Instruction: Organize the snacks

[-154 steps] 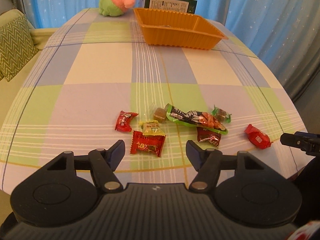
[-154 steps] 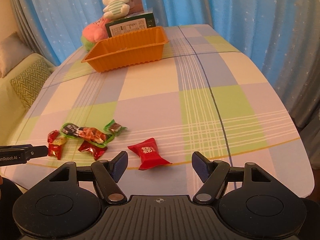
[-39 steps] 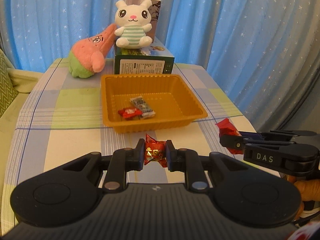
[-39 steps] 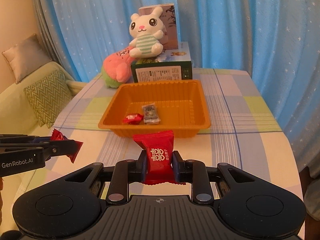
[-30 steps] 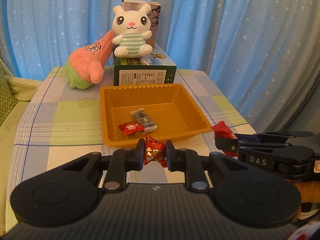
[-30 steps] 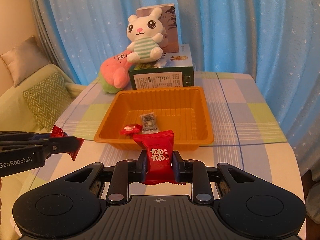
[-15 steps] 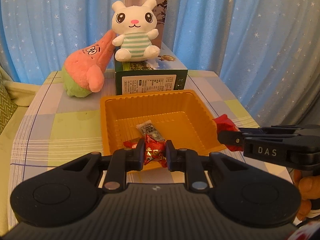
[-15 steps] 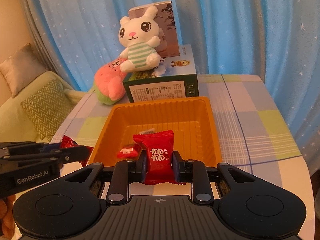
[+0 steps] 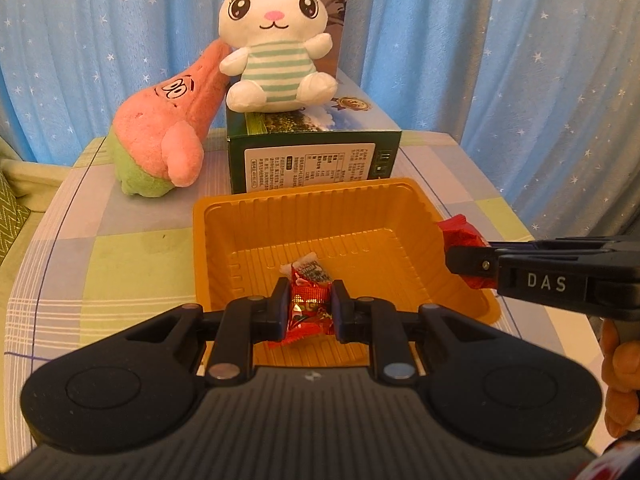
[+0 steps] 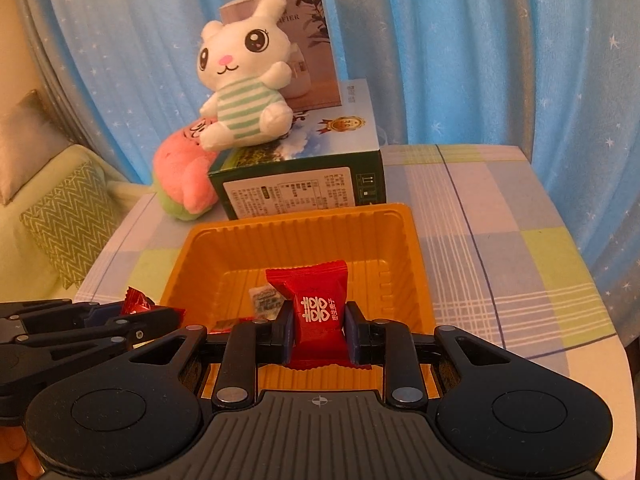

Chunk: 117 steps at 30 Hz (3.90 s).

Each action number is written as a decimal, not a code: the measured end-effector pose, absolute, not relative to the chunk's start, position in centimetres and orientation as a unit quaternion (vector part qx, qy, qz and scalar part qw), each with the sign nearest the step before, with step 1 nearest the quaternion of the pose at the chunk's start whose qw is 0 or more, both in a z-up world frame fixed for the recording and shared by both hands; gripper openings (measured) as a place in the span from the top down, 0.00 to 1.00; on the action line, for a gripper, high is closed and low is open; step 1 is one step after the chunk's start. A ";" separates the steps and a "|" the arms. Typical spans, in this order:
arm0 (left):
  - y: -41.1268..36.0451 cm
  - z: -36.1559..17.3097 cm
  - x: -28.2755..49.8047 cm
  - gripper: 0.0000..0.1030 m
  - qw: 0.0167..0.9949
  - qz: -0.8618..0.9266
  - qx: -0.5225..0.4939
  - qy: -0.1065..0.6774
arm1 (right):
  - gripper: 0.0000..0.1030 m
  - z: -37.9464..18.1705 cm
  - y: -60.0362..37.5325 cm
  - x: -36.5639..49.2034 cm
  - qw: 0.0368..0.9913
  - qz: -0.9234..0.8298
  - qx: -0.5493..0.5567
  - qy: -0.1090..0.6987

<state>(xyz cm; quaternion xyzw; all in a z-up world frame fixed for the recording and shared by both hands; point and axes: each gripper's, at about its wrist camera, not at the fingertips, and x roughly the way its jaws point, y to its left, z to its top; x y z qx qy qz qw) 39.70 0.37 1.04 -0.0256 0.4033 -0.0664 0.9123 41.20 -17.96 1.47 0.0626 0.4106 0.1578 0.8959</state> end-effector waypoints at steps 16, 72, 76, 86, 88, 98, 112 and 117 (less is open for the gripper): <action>0.8 -1.1 43.0 0.82 0.913 -0.058 -0.026 0.404 | 0.75 -0.5 -16.8 44.5 0.894 0.147 0.057 0.420; 2.5 1.3 38.8 0.64 0.923 -0.048 -0.013 0.381 | 0.49 1.0 -17.2 42.7 0.899 0.144 0.042 0.412; 2.8 2.8 36.3 0.61 0.927 -0.046 -0.015 0.371 | 0.49 2.5 -17.5 40.5 0.902 0.146 0.030 0.406; 2.9 6.4 28.5 0.48 0.938 -0.046 -0.030 0.343 | 0.49 5.9 -18.8 32.1 0.907 0.162 0.034 0.386; 2.7 6.8 26.6 0.43 0.939 -0.047 -0.033 0.338 | 0.49 6.0 -19.0 30.0 0.909 0.163 0.034 0.382; 2.6 6.9 17.1 0.35 0.939 -0.051 -0.047 0.336 | 0.37 4.5 -20.5 18.8 0.910 0.170 0.046 0.375; 5.9 3.0 7.7 0.20 0.926 -0.013 -0.067 0.370 | 0.35 0.3 -22.4 8.1 0.906 0.134 0.071 0.395; 7.6 0.9 6.0 0.20 0.919 0.006 -0.056 0.391 | 0.35 -1.0 -21.9 6.5 0.903 0.131 0.069 0.404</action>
